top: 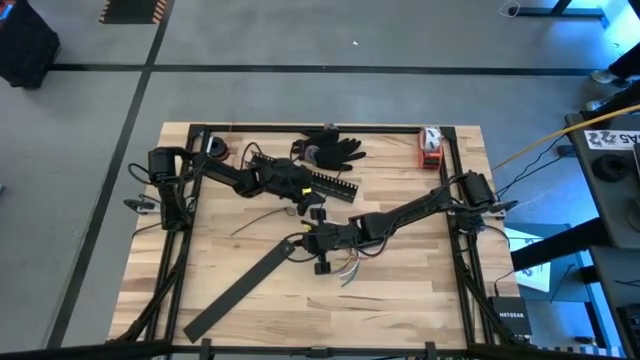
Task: Ziptie cables
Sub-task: Wrap the cable wires together using the black zip tie
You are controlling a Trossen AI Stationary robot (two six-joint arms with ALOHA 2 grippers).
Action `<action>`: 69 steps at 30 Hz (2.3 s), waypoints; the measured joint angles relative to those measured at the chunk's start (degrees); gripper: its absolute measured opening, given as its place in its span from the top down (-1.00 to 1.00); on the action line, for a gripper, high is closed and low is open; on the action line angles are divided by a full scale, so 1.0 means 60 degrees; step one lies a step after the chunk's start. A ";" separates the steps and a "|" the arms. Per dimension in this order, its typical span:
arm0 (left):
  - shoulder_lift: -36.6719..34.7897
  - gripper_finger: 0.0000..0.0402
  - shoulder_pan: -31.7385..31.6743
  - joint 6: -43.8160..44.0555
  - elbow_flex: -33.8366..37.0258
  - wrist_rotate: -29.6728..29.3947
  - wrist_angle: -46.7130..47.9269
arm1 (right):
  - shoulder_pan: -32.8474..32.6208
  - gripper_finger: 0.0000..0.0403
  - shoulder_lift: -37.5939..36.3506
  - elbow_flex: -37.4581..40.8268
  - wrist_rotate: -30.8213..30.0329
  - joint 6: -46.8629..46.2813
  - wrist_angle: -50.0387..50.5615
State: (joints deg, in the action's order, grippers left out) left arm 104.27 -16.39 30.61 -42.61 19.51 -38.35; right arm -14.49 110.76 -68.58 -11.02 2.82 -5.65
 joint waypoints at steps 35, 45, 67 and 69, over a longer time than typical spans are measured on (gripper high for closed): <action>0.0015 1.00 -0.0025 0.0328 0.0008 -0.1089 0.1033 | -0.0389 0.62 -0.0180 0.0000 -0.1004 -0.1251 0.1675; 0.0018 1.00 -0.0017 0.0225 0.0015 -0.1056 0.1006 | -0.0387 0.18 -0.1906 -0.0015 -0.2776 -0.1467 0.4977; 0.0022 1.00 0.0573 0.0999 0.0000 -0.0703 -0.1139 | 0.2561 0.17 -0.2630 0.6646 0.0189 -0.3687 -0.6451; 0.0022 1.00 0.0616 0.1200 -0.0014 -0.0703 -0.1390 | 0.2655 0.17 -0.2168 0.6575 0.0610 -0.3530 -0.6940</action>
State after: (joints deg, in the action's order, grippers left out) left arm 104.40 -12.69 37.81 -42.69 15.29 -46.69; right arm 1.45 97.75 -29.13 -7.36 -18.36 -47.29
